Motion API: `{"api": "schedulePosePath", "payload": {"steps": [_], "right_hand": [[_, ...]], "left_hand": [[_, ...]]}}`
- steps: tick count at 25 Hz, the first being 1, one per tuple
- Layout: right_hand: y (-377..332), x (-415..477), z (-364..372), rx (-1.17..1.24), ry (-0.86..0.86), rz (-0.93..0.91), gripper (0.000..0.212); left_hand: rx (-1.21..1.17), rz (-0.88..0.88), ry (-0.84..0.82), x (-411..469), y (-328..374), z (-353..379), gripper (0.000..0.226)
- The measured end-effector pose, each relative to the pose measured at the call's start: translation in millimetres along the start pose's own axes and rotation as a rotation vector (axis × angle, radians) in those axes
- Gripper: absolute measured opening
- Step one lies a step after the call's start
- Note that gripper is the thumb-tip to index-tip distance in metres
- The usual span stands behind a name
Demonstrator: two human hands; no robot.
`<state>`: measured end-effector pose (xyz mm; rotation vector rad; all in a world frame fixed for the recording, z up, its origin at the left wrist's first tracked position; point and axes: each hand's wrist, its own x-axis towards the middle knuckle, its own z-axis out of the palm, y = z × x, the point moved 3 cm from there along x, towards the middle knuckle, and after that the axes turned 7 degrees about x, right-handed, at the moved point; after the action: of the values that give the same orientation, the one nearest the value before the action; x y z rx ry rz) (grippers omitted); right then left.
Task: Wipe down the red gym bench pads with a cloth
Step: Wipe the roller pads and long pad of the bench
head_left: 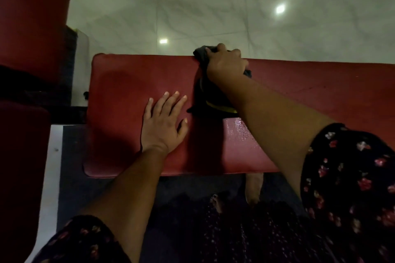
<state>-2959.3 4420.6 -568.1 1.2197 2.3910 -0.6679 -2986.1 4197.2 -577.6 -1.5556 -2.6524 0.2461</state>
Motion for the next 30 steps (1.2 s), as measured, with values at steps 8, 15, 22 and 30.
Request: {"api": "schedulePosePath", "payload": {"steps": [8, 15, 22, 30], "right_hand": [[29, -77, 40, 0.116, -0.018, 0.007, 0.061], [70, -191, 99, -0.091, -0.028, -0.152, 0.067], [112, -245, 139, -0.141, 0.152, -0.256, 0.083], [126, -183, 103, -0.217, 0.177, -0.212, 0.066]], "left_hand": [[0.004, -0.004, -0.003, 0, -2, -1, 0.062], [0.015, 0.025, 0.03, -2, 6, -10, 0.055], [-0.129, 0.043, -0.02, 5, 67, -17, 0.056], [-0.053, 0.013, -0.122, -2, 79, 3, 0.057]]}}
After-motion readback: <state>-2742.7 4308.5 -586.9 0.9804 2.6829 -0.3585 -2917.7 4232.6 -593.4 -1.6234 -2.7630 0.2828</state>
